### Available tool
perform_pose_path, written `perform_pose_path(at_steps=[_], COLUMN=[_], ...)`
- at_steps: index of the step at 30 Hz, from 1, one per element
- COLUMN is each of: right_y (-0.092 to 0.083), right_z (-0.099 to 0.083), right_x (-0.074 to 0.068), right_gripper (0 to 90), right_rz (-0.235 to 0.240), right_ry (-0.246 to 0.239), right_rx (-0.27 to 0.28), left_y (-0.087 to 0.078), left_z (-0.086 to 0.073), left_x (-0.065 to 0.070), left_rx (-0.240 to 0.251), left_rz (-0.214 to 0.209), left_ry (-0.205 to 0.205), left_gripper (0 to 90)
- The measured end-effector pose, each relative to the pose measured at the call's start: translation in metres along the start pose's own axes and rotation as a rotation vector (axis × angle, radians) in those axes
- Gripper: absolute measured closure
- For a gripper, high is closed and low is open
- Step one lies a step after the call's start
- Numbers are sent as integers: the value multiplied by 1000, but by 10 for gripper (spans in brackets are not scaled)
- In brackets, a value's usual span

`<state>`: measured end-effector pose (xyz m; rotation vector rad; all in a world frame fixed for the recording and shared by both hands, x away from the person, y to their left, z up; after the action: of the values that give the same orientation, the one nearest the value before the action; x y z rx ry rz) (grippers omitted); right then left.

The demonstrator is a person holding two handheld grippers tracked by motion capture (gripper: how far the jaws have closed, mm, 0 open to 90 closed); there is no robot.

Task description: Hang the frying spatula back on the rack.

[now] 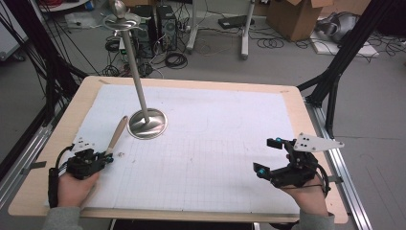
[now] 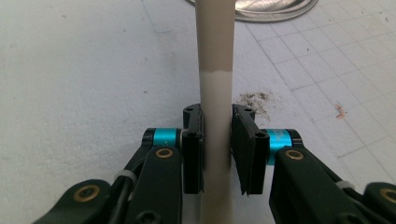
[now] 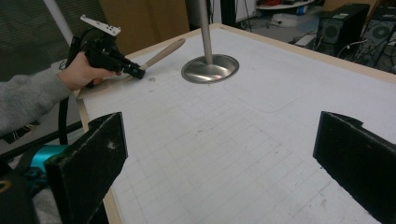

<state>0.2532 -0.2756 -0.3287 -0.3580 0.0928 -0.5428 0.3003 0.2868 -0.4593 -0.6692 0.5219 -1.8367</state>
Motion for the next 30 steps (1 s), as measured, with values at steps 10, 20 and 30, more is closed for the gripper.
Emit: perform_pose_path(at_steps=[10,20,30], right_y=[1,1,0], right_z=[0,0,0], right_x=[-1,-1,0], right_gripper=[17,17,17], right_rz=[1,4,3], right_ry=[-6,-7,-4], right_rx=[2,-4,1], left_y=[0,-2,-14], left_z=[0,1,6], left_x=[0,1,-2], left_rx=[-9,-13,25], left_rz=[-9,-6,-12], left_ry=[37,29,16], left_gripper=[772,775,775])
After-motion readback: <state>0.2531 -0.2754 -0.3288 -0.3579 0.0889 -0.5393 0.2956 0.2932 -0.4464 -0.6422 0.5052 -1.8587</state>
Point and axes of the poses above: each handheld gripper's, and its own axes: y roughly forward along the jaws, z roughly out of its top, x roughly to its right, the point moved 2 cm from there along y, roughly forward along the jaws, and after that the axes turned 10 degrees about -y, right-handed, at the moved point
